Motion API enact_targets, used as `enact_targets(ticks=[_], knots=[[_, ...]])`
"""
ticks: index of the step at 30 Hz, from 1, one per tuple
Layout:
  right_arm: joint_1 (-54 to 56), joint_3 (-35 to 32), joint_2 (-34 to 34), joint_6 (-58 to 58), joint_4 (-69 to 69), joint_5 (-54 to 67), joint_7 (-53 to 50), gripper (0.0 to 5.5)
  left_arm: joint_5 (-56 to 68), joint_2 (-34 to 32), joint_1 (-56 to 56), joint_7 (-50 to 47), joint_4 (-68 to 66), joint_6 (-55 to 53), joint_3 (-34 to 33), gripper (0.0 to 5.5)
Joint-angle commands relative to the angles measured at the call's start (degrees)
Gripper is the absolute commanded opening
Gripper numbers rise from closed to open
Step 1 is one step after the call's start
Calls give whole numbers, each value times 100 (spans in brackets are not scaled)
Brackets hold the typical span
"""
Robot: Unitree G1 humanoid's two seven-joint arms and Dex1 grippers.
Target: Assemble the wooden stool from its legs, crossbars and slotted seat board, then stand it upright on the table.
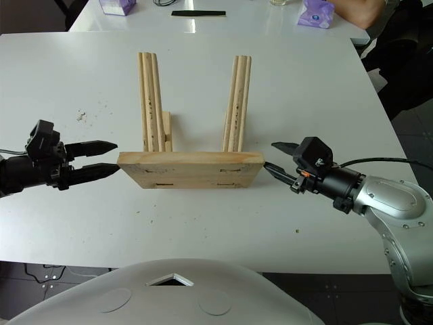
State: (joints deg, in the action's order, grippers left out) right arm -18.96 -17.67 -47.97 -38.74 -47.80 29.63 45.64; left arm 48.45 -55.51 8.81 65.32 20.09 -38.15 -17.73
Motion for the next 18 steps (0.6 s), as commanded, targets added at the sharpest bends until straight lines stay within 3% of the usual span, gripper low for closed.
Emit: enact_targets(ticks=[1, 7, 11, 15, 18], knots=[[90, 382, -36, 359, -368, 324, 414, 232, -430, -7, 112, 566, 10, 508, 420, 327], [184, 274, -14, 559, 145, 18, 409, 232, -1293, 67, 211, 771, -643, 1208, 720, 327], [11, 155, -116, 972, 686, -345, 553, 287, -1722, 78, 143, 602, -1056, 1401, 861, 323], [-213, 161, -136, 1255, 1344, -518, 766, 347, -1958, 168, 93, 654, -1427, 1734, 901, 385], [-379, 299, -149, 1431, 1642, -539, 1044, 351, -2101, 256, 131, 781, -1529, 1976, 1079, 389]])
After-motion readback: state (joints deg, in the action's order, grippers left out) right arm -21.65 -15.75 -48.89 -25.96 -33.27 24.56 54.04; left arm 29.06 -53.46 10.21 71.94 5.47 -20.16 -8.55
